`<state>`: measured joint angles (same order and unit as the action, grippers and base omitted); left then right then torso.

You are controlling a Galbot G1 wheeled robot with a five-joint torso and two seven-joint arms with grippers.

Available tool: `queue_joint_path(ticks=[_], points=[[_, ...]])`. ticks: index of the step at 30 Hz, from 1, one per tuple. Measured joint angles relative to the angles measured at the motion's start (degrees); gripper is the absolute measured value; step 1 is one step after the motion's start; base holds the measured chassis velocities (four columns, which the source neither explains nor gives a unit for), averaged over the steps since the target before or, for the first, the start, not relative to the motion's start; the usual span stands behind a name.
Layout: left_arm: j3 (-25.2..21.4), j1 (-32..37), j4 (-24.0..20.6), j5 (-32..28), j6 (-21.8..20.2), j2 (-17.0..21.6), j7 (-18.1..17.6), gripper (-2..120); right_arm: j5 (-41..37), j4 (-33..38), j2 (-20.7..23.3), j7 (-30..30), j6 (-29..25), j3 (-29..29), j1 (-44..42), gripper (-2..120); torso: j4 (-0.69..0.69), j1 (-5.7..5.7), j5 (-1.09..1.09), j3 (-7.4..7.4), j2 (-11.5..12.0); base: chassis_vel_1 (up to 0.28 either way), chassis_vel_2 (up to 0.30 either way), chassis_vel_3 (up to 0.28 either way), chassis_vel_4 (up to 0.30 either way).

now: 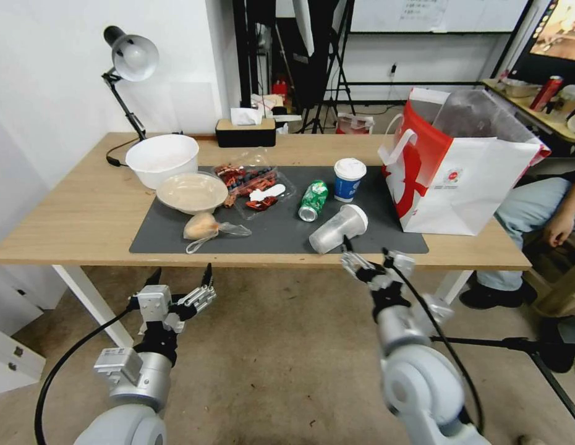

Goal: Pick up the trash from the table and place it into the takeout bag.

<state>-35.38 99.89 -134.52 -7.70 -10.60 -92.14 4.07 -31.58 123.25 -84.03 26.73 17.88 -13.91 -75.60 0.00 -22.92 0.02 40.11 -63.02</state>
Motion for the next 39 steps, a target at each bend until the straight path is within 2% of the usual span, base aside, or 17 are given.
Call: queue_joint_path(ticks=[10, 21, 29, 32, 33, 39], points=[[-0.85, 0.25, 1.03, 0.99, 1.00, -0.03, 0.41, 100, -2.21, -6.20, -3.55, 8.28, 4.78, 2.66, 9.15, 100, 0.00, 0.00, -0.01, 0.00, 0.00, 0.000, 0.000, 0.000, 0.000], [-1.08, -0.62, 2.92, 1.06, 1.73, -0.01, 0.62, 100, -4.85, -7.92, -4.96, 13.48, 10.63, 2.01, 12.13, 100, -0.01, 0.00, -0.01, 0.00, 0.00, 0.000, 0.000, 0.000, 0.000], [-0.64, -1.23, 4.11, 1.06, 1.80, -0.01, 0.68, 100, -7.79, -8.74, -5.60, 15.30, 11.75, 1.37, 13.20, 99, 0.00, 0.00, -0.01, 0.00, 0.00, 0.000, 0.000, 0.000, 0.000], [-0.57, -1.30, 4.40, 1.06, 2.02, -0.01, 0.69, 100, -8.82, -9.00, -6.05, 15.72, 11.83, 1.14, 13.58, 88, 0.00, 0.00, -0.01, -0.01, 0.00, 0.000, 0.000, 0.000, 0.000], [-0.57, -1.30, 4.40, 1.06, 2.02, -0.01, 0.69, 100, -8.82, -9.00, -6.05, 15.72, 11.83, 1.14, 13.58, 88, 0.00, 0.00, -0.01, -0.01, 0.00, 0.000, 0.000, 0.000, 0.000], [-0.53, -1.33, 4.55, 0.97, 2.59, -0.01, 0.69, 100, -10.98, -9.13, -6.35, 17.08, 13.72, 0.61, 13.86, 64, -0.01, 0.00, -0.01, -0.01, 0.00, 0.000, 0.000, 0.000, 0.000]])
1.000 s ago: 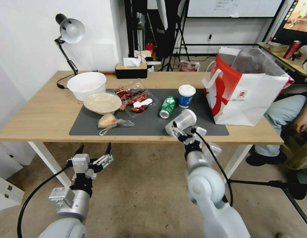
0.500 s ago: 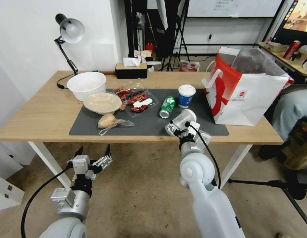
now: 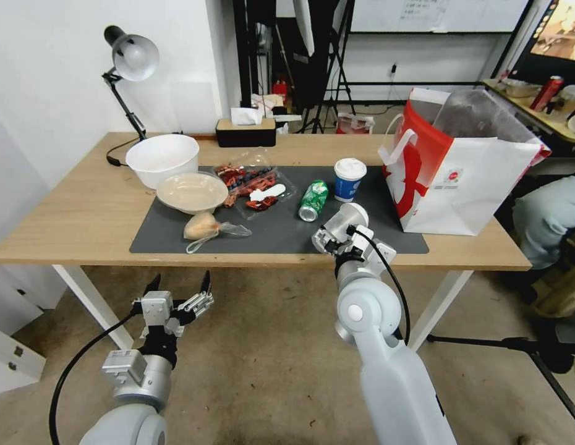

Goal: Pick up the trash from the table and place it into the takeout bag.

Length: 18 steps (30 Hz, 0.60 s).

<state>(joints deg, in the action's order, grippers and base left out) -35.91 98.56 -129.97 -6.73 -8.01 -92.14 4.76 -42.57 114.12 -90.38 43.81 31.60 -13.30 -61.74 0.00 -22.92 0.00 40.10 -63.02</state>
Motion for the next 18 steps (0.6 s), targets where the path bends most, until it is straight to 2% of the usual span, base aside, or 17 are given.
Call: queue_joint_path(ticks=[11, 18], points=[[0.05, 0.46, 0.07, 0.08, 1.33, 0.00, -0.03, 100, -1.33, 1.21, 0.49, 0.18, 0.75, -0.69, -0.99, 40, 0.01, 0.00, 0.00, -0.01, -0.01, 0.000, 0.000, 0.000, 0.000], [0.51, 0.67, 0.07, 0.51, 1.74, 0.01, -0.05, 100, -1.73, 3.79, 1.56, -1.03, 0.46, -1.99, -2.86, 37, -0.01, 0.00, -0.01, 0.01, 0.00, 0.000, 0.000, 0.000, 0.000]])
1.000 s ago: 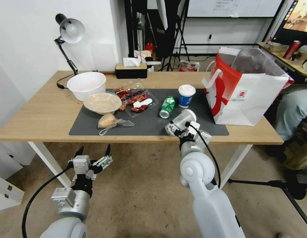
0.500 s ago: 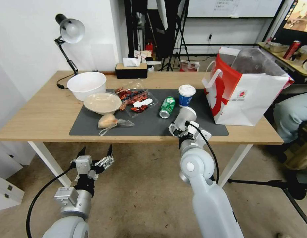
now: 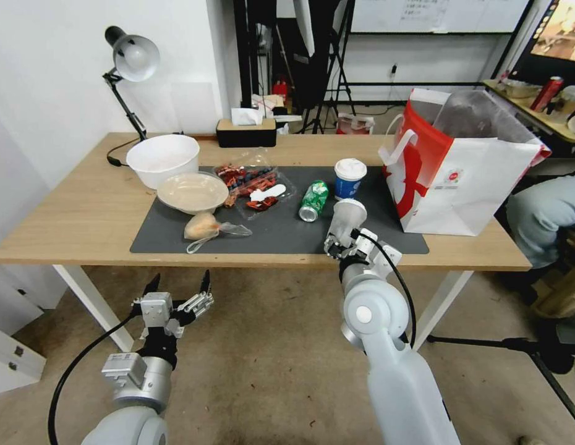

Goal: Pick up the trash from the table and place it into the takeout bag.

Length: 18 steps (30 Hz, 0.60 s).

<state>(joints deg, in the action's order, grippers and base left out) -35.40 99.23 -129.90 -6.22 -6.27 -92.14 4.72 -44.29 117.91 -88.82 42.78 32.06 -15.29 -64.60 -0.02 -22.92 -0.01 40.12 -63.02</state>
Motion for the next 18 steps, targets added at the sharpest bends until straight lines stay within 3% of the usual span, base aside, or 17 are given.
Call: queue_joint_path(ticks=[4, 11, 18], points=[[0.05, 0.04, 0.00, 0.07, 0.12, 0.00, 0.00, 100, -0.65, 3.78, 1.09, -2.63, -0.62, -1.03, -1.33, 34, 0.00, 0.00, 0.00, 0.00, 0.00, 0.000, 0.000, 0.000, 0.000], [0.62, -0.11, 0.16, 0.41, 0.16, 0.01, 0.00, 100, -6.50, 15.26, 4.99, -8.28, -0.42, -5.96, -1.98, 17, 0.00, 0.00, 0.00, 0.00, 0.00, 0.000, 0.000, 0.000, 0.000], [1.40, -0.24, 0.19, 1.00, 0.16, 0.01, 0.06, 100, -13.27, 16.95, 11.60, -7.79, 0.19, -12.11, 5.08, 7, 0.02, 0.00, 0.00, -0.01, 0.00, 0.000, 0.000, 0.000, 0.000]])
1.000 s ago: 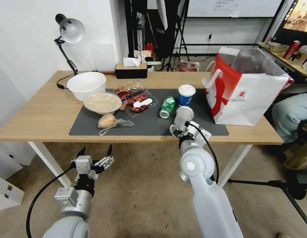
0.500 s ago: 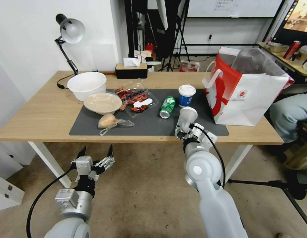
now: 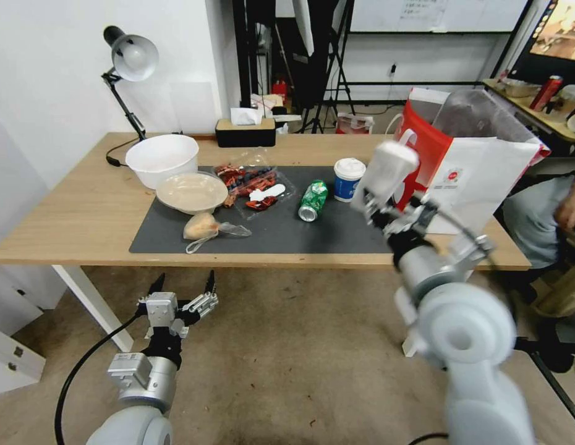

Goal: Pick up the trash from the table and place it into the takeout bag.

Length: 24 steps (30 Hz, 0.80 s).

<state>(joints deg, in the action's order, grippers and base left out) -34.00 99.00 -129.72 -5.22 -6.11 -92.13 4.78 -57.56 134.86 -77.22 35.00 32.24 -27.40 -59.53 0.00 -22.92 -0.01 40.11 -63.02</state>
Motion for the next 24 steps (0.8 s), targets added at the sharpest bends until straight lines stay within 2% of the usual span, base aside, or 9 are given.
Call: queue_joint_path(ticks=[5, 13, 24], points=[[0.16, 0.00, 0.02, 0.26, 0.01, 0.00, 0.08, 100, -3.71, -2.65, 3.33, 1.56, -0.32, -2.63, 4.46, 5, 0.00, 0.00, 0.00, 0.00, 0.00, 0.000, 0.000, 0.000, 0.000], [0.31, 0.05, 0.04, 0.66, 0.24, 0.00, 0.33, 100, -10.48, -12.69, 9.43, 6.13, -2.24, -5.90, 18.31, 3, 0.00, -0.01, 0.01, 0.00, 0.00, 0.000, 0.000, 0.000, 0.000], [0.98, -0.05, 0.44, 1.22, 0.38, 0.00, 0.58, 100, -15.19, -22.78, 10.14, 13.73, -2.93, -6.17, 28.43, 3, -0.01, 0.00, 0.01, 0.00, 0.00, 0.000, 0.000, 0.000, 0.000]])
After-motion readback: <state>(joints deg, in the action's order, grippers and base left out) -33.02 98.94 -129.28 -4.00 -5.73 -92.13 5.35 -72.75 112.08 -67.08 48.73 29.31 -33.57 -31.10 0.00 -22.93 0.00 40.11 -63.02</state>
